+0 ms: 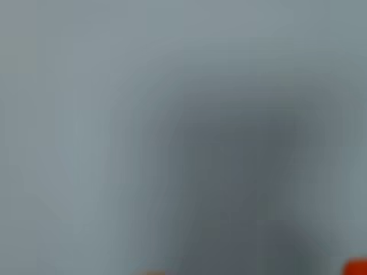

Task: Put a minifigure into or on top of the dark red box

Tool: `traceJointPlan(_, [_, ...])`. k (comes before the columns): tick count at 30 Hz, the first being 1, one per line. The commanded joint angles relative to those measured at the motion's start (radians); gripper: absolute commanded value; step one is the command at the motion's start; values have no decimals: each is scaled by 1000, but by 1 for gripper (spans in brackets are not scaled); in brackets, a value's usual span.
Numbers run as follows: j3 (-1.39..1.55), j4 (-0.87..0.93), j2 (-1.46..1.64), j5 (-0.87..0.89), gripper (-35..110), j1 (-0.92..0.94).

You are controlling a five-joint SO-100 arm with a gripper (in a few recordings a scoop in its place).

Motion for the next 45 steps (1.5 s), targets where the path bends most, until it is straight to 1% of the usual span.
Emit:
traceJointPlan(1, [-181, 253, 5, 26, 20, -92])
traceJointPlan(3, [-233, 342, -34, 84, 21, -143])
traceJointPlan(4, [-229, 351, -35, 115, 22, -176])
traceJointPlan(10, [-138, 333, -11, 339, 25, -379])
traceJointPlan(14, [18, 184, 110, 499, 25, -528])
traceJointPlan(16, [64, 164, 147, 592, 24, -600])
traceJointPlan(19, [54, 155, 117, 653, 24, -663])
traceJointPlan(26, [-44, 137, -18, 716, 22, -738])
traceJointPlan(34, [-118, 91, -115, 749, 24, -773])
traceJointPlan(40, [-167, 57, -190, 742, 23, -772])
traceJointPlan(45, [-138, 2, -193, 749, 22, -770])
